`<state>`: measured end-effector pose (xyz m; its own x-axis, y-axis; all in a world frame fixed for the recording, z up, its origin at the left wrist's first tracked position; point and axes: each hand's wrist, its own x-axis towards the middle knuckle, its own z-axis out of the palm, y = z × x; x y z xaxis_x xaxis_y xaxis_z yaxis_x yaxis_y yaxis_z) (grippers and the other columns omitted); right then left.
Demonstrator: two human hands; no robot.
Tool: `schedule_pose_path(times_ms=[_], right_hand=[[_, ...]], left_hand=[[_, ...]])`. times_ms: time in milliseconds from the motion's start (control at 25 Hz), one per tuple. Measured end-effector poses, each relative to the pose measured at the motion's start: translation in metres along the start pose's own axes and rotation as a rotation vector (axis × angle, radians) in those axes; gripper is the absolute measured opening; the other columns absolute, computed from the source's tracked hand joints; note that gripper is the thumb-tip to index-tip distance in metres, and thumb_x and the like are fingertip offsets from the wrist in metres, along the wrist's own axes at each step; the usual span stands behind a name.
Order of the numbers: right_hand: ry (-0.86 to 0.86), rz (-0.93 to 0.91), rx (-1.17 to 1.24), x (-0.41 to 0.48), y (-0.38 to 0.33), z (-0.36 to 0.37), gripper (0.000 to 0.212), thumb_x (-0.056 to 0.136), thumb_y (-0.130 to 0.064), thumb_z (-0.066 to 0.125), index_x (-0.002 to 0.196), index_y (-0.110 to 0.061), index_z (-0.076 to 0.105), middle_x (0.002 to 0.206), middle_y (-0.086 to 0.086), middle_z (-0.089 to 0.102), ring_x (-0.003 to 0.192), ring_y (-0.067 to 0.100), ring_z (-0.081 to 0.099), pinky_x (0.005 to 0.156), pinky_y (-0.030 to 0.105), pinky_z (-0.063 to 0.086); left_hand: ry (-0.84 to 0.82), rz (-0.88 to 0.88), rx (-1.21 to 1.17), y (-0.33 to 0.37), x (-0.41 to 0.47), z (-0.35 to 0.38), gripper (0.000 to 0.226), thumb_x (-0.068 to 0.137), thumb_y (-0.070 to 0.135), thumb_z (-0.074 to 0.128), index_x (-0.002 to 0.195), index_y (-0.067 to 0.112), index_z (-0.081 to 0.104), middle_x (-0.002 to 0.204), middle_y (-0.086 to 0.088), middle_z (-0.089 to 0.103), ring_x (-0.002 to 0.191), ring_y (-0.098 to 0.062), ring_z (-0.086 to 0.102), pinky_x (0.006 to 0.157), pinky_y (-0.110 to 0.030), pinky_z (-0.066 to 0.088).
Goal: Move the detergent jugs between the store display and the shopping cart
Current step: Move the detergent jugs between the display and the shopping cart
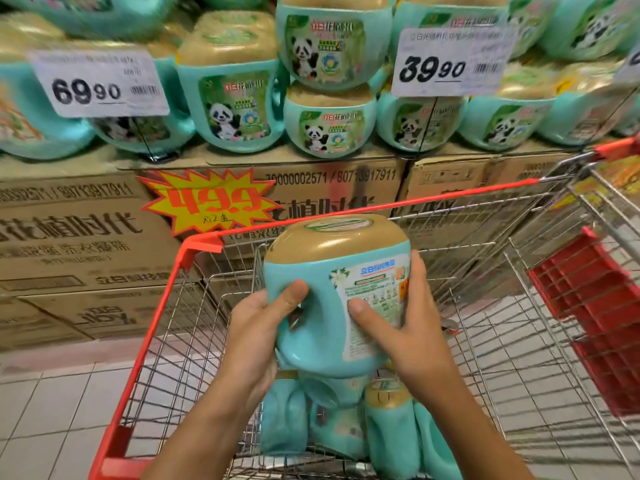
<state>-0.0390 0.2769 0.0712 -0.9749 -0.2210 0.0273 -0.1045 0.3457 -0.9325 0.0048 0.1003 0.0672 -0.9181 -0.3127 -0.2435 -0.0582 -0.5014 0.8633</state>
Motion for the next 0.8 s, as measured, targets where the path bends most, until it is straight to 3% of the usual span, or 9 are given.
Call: schedule_pose_path(times_ms=[80,160,280,360,440,520,560,720,800], right_hand=[[-0.040,0.057,-0.041,0.002,-0.002,0.005,0.137,0.040,-0.073,0.077,0.152,-0.030,0.010,0.151,0.002,0.035,0.140,0.022,0.034,0.113,0.048,0.033],[-0.069,0.079,0.071,0.004,-0.002,0.003,0.143,0.030,-0.064,0.087,0.148,-0.029,0.015,0.146,0.003,0.041,0.136,0.022,0.041,0.109,0.049,0.038],[-0.078,0.078,0.402,0.004,0.002,-0.002,0.107,0.041,-0.036,0.092,0.133,-0.026,0.038,0.118,-0.001,0.066,0.109,0.020,0.065,0.085,0.037,0.057],[-0.084,0.114,0.563,0.003,0.005,-0.007,0.092,0.048,-0.027,0.087,0.130,-0.021,0.046,0.110,0.001,0.071,0.098,0.018,0.070,0.072,0.026,0.057],[-0.119,0.148,0.684,0.002,0.006,-0.013,0.087,0.052,-0.022,0.083,0.132,-0.017,0.049,0.113,0.007,0.071,0.097,0.022,0.070,0.071,0.027,0.057],[-0.190,0.158,0.738,0.000,0.001,-0.016,0.089,0.055,-0.015,0.081,0.137,-0.017,0.046,0.119,0.011,0.068,0.102,0.026,0.068,0.075,0.031,0.057],[-0.199,0.163,0.756,-0.001,-0.002,-0.014,0.087,0.059,-0.012,0.079,0.139,-0.019,0.044,0.122,0.011,0.067,0.105,0.026,0.067,0.078,0.033,0.057],[-0.027,0.174,0.333,-0.010,-0.023,-0.006,0.073,0.066,-0.046,0.068,0.135,-0.040,0.046,0.136,-0.004,0.043,0.132,0.016,0.040,0.111,0.042,0.036],[-0.042,0.149,0.262,-0.018,-0.033,-0.003,0.077,0.061,-0.061,0.067,0.133,-0.048,0.044,0.134,-0.012,0.043,0.131,0.009,0.040,0.110,0.037,0.036]], left_hand=[[-0.089,-0.001,0.038,0.003,-0.006,0.004,0.019,0.066,0.026,0.080,0.080,0.012,0.080,0.085,-0.009,0.077,0.072,-0.014,0.073,0.057,-0.022,0.055],[-0.163,0.036,0.115,0.007,-0.013,0.006,0.030,0.075,0.036,0.077,0.095,0.014,0.079,0.096,-0.010,0.077,0.084,-0.016,0.074,0.063,-0.023,0.056],[-0.233,0.143,0.230,0.012,-0.015,0.002,0.044,0.079,0.049,0.065,0.109,0.018,0.074,0.107,-0.007,0.075,0.097,-0.018,0.072,0.071,-0.021,0.055],[-0.242,0.233,0.350,0.015,-0.007,-0.003,0.048,0.073,0.047,0.069,0.112,0.021,0.071,0.112,-0.003,0.073,0.103,-0.015,0.069,0.080,-0.022,0.053],[-0.265,0.177,0.422,0.015,0.001,-0.007,0.087,0.052,0.052,0.082,0.132,0.031,0.053,0.134,0.001,0.060,0.122,-0.014,0.058,0.099,-0.037,0.048],[-0.469,-0.060,0.257,0.005,0.002,-0.007,0.132,0.038,0.056,0.091,0.150,0.033,0.026,0.151,-0.001,0.043,0.137,-0.023,0.044,0.112,-0.052,0.035],[-0.537,-0.153,0.119,-0.002,-0.001,-0.004,0.137,0.038,0.052,0.094,0.152,0.029,0.021,0.151,-0.005,0.044,0.136,-0.027,0.045,0.111,-0.055,0.035],[-0.388,-0.165,-0.138,-0.026,-0.014,0.008,0.123,0.044,0.049,0.094,0.147,0.017,0.035,0.136,-0.010,0.060,0.123,-0.028,0.059,0.099,-0.046,0.050],[-0.303,-0.115,-0.112,-0.027,-0.016,0.015,0.121,0.042,0.048,0.095,0.146,0.022,0.038,0.134,-0.009,0.061,0.120,-0.028,0.061,0.093,-0.042,0.055]])
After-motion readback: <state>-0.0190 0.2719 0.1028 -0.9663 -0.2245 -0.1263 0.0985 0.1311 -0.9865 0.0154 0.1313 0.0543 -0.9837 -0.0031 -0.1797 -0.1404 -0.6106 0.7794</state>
